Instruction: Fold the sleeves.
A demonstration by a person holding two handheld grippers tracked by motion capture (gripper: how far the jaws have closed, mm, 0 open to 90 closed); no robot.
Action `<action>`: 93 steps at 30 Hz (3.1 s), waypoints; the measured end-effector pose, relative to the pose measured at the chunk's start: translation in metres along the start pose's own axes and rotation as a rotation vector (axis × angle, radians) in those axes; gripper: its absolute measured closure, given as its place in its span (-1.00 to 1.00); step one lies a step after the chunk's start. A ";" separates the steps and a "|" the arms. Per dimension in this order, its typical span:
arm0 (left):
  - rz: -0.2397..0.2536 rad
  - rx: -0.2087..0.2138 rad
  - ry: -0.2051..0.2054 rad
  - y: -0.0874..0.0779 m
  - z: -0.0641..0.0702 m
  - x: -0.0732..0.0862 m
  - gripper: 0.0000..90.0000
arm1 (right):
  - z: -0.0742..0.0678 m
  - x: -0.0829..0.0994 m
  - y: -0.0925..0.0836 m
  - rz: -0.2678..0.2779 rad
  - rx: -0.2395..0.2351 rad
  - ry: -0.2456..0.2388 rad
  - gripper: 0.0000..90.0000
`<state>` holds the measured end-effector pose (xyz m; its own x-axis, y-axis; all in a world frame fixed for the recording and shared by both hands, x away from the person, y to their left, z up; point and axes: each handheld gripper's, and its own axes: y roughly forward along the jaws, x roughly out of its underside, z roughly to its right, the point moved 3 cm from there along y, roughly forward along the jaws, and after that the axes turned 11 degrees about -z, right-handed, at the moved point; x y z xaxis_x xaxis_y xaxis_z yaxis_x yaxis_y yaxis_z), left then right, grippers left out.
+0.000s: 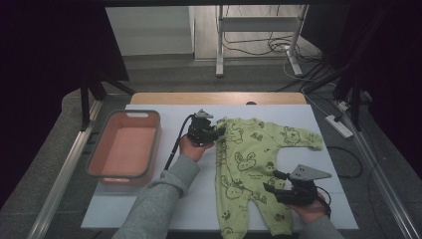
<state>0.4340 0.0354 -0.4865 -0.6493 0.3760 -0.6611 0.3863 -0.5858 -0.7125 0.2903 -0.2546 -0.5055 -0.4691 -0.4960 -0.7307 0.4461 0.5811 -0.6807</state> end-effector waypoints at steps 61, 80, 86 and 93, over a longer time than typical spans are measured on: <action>-0.091 0.116 0.058 0.083 0.050 -0.017 0.21 | 0.001 0.005 -0.003 0.012 -0.012 0.027 -0.12; -0.051 0.089 0.039 0.049 0.027 -0.007 -0.17 | 0.002 0.005 -0.003 0.010 -0.005 0.026 -0.12; -0.055 0.090 0.030 0.048 0.023 -0.001 -0.18 | 0.003 0.005 -0.003 0.008 -0.003 0.027 -0.12; -0.062 0.057 0.039 0.036 0.018 0.010 -0.22 | 0.003 0.005 -0.003 0.009 0.001 0.027 -0.12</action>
<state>0.4300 0.0054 -0.5142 -0.6439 0.4398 -0.6261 0.3076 -0.6004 -0.7382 0.2889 -0.2607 -0.5068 -0.4856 -0.4730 -0.7352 0.4514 0.5845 -0.6742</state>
